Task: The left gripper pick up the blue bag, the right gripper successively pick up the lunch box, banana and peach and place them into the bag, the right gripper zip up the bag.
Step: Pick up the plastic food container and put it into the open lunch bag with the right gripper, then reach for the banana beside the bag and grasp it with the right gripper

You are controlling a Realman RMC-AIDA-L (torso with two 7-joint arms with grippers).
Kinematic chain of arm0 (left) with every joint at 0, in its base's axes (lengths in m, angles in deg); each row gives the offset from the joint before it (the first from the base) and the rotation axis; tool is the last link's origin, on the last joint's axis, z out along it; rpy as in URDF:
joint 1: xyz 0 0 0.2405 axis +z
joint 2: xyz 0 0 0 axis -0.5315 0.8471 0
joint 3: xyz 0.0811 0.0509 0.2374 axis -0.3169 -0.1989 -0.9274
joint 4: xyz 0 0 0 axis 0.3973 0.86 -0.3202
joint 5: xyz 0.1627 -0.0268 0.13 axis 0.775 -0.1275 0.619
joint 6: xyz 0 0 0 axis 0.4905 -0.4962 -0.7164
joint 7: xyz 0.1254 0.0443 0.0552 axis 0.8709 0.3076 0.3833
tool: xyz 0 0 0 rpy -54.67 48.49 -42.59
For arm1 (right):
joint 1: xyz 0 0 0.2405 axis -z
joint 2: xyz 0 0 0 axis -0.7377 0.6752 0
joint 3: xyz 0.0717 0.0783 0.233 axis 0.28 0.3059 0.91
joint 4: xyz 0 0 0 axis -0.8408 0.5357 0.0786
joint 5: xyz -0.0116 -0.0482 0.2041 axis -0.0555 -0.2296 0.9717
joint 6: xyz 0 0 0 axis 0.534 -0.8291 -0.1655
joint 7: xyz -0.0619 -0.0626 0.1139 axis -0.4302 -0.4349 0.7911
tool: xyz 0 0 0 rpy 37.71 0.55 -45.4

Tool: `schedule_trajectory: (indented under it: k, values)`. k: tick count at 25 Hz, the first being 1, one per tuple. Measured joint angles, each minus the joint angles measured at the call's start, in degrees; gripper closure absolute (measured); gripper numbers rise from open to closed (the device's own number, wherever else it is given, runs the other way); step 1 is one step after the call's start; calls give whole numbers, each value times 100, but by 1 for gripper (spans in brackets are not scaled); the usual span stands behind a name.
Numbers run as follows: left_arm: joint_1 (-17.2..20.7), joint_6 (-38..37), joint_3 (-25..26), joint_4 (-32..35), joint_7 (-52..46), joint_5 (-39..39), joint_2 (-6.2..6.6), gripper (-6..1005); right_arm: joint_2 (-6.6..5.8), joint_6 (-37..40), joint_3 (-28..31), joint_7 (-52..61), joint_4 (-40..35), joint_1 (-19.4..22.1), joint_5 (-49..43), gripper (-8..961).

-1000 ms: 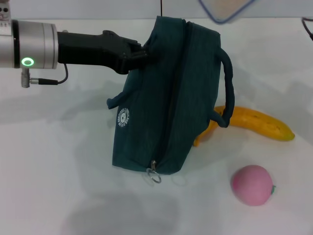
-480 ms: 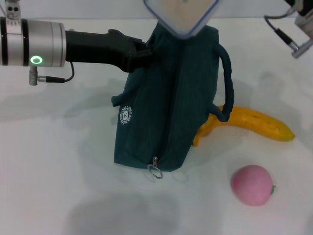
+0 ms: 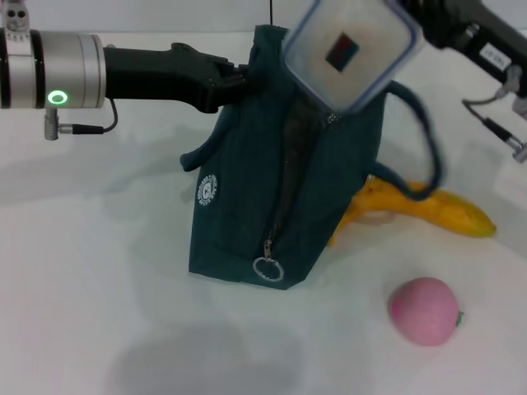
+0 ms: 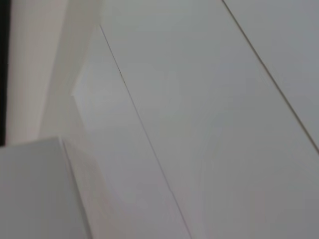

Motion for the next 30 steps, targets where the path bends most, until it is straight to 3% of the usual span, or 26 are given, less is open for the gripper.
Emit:
schedule_trajectory:
  k: [6,15,20,27,30]
  values:
    - [-12,4,-1,-3,9,-30,-17,885,-32,-272,4,192,5,28,-677,774]
    - [-39,62,-1,-4,29,-6,-36,885,197,-1142,5,206,-96,-172,-1457,747]
    - [-2,213,-1,-22,40,-7,-49,886,214,-1189,29,178,-167,-256,-1743,732]
    - [30,430,0,-180,157,-7,-48,886,145,-922,407,38,-652,167,-1774,710]
    - [89,509,5,-217,178,-11,-31,886,24,-879,843,105,-1124,527,-2068,701]
